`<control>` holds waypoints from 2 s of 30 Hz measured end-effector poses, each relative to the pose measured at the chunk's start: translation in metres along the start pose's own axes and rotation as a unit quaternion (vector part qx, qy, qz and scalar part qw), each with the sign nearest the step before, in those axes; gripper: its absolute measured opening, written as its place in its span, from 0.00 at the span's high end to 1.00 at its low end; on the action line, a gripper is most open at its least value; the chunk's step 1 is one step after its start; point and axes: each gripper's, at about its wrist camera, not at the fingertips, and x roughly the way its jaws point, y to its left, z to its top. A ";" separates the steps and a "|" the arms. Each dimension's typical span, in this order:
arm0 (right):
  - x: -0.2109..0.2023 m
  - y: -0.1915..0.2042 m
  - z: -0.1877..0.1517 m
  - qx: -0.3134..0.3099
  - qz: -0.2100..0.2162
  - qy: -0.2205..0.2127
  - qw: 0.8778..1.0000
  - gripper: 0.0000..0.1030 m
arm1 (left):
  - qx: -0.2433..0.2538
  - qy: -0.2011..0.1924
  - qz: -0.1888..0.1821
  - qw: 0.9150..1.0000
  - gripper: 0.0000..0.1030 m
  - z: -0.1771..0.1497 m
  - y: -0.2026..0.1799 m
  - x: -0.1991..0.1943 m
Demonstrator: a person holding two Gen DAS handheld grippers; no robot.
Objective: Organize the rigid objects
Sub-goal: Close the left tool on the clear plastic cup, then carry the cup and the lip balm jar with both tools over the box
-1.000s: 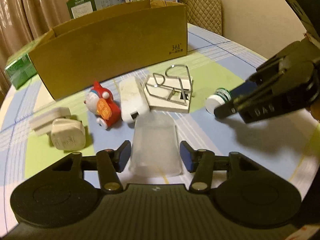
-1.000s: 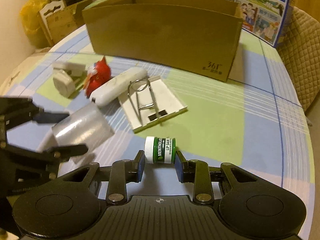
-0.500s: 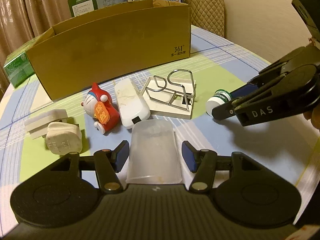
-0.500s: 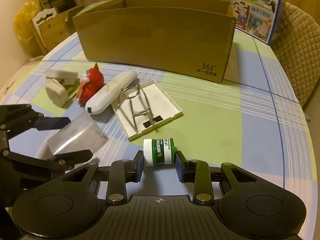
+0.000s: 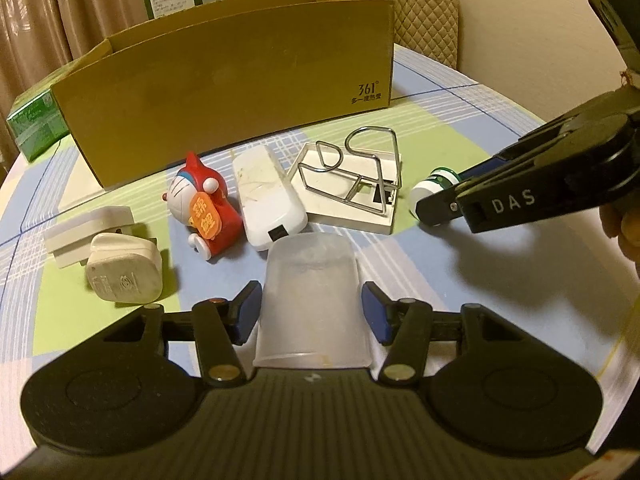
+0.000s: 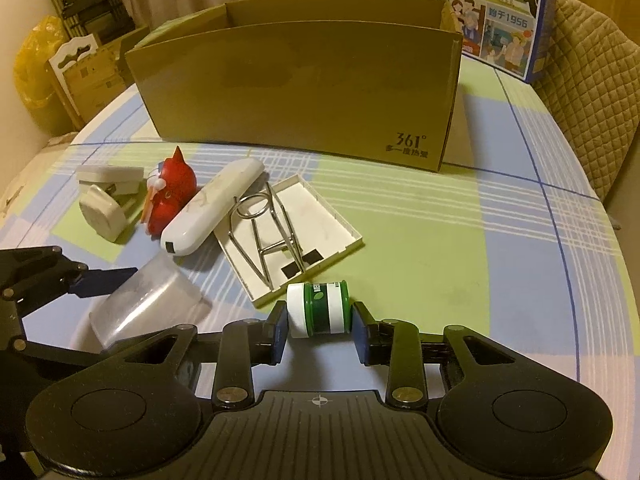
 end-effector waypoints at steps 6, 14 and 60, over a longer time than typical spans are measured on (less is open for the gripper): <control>0.003 0.004 0.002 -0.009 -0.014 -0.005 1.000 0.70 | -0.009 0.001 -0.005 1.000 0.54 0.001 0.003 0.001; -0.008 0.007 0.006 -0.006 -0.027 -0.028 0.999 0.72 | -0.014 -0.009 -0.005 1.000 0.54 0.002 0.005 -0.005; -0.013 -0.027 0.160 0.049 -0.027 -0.237 0.970 0.73 | -0.093 -0.168 0.024 0.981 0.54 0.191 0.138 0.007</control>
